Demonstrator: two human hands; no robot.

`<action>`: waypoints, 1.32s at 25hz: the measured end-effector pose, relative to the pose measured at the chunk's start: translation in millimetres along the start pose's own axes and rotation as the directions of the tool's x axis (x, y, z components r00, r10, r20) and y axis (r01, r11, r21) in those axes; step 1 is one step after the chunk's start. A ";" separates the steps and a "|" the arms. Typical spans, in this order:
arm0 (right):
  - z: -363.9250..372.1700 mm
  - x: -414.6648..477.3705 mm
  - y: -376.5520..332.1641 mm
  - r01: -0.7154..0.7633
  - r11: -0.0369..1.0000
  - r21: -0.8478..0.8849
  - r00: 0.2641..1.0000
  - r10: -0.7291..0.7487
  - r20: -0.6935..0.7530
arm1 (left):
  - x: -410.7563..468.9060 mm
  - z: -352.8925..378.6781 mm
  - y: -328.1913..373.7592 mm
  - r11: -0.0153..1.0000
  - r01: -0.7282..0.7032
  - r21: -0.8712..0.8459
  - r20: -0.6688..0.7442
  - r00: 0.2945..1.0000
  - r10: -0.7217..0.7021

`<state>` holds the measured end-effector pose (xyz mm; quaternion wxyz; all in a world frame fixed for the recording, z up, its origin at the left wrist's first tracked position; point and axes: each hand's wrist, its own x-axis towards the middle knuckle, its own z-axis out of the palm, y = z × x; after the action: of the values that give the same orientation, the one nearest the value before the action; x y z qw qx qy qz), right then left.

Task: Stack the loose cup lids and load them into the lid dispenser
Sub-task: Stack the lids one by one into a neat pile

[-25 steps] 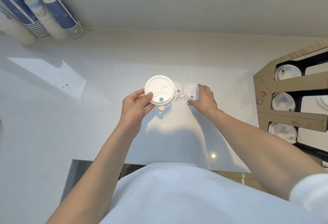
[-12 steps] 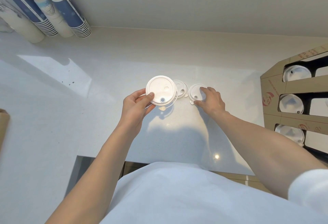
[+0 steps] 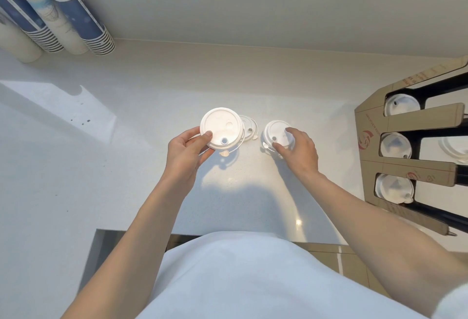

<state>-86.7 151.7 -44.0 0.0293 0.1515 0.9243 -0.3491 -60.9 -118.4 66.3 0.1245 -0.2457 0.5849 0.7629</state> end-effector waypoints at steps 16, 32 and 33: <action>-74.8 -47.7 -100.6 0.482 0.820 0.309 0.863 -0.505 -0.007 | 6.1 -0.9 19.5 0.996 0.006 -0.085 0.073 0.997 0.000; -62.6 -68.7 -134.1 0.268 0.726 0.633 0.940 -0.341 -0.006 | -2.7 8.0 32.5 0.997 -0.052 -0.059 0.281 0.957 0.067; -58.7 -70.4 -134.6 0.241 0.718 0.653 0.955 -0.294 -0.031 | -3.0 8.4 31.8 0.997 -0.055 -0.061 0.286 0.956 0.071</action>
<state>-57.1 76.2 97.2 -0.0411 0.0038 0.7556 -0.6538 -75.5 -119.2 96.0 0.1773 -0.1167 0.5478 0.8092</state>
